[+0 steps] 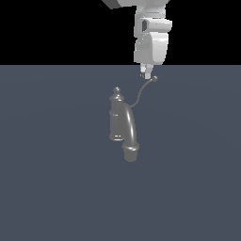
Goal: Turn on the faucet by rotating a designated handle.
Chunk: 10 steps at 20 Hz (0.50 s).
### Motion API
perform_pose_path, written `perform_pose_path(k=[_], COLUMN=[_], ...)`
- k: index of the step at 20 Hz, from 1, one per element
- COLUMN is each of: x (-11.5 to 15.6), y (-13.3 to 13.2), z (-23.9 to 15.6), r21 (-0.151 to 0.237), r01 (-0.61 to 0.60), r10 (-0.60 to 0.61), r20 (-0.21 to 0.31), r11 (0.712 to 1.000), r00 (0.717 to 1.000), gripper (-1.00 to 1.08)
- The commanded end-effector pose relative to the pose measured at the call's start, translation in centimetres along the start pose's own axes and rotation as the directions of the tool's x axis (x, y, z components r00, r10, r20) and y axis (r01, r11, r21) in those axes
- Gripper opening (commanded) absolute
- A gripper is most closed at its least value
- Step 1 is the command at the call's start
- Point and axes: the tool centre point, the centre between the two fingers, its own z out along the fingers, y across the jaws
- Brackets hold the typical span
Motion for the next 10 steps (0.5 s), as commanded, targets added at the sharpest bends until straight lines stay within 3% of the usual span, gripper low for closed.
perform_pose_path(k=[1,10], x=[0.5,1.0], y=[-0.5,-2.8], z=[0.6,0.9], r21=[-0.008,-0.012], r01=[-0.007,-0.015], r10=[0.007,0.015], r20=[0.000,-0.002], r11=[1.000,1.000], r00=[1.000,1.000], gripper=[-1.00,-1.00])
